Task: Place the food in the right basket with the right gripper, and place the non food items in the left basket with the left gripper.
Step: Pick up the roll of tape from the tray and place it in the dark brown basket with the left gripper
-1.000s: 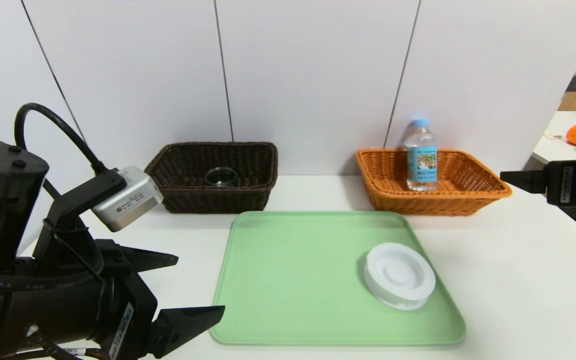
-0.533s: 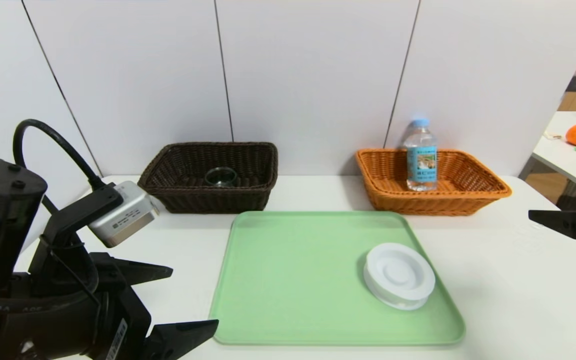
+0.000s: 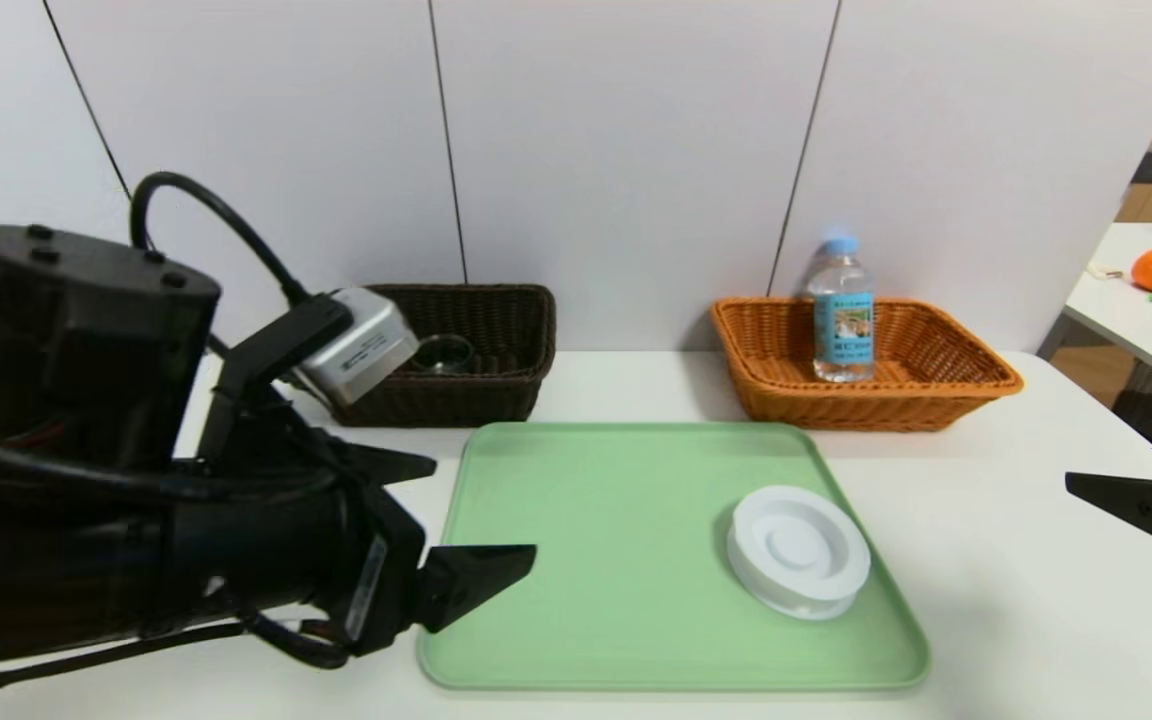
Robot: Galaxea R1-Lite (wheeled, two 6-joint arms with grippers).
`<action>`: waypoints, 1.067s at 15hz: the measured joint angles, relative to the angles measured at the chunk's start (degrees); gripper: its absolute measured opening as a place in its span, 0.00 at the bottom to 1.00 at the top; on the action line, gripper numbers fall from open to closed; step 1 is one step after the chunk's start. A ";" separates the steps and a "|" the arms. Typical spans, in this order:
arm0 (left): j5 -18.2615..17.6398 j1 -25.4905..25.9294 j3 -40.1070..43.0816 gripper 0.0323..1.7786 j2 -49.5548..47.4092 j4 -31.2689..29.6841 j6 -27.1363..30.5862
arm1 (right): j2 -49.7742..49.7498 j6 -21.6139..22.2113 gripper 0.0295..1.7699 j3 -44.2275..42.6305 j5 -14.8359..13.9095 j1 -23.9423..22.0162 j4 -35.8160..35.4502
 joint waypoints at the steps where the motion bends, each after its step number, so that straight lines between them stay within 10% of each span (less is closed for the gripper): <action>1: -0.09 -1.16 -2.26 0.95 2.39 -0.52 0.23 | -0.06 0.02 0.96 0.29 0.05 0.00 0.00; 16: -19.02 -3.64 -23.78 0.95 29.10 -0.73 31.76 | -0.22 1.96 0.96 4.62 0.11 0.00 0.04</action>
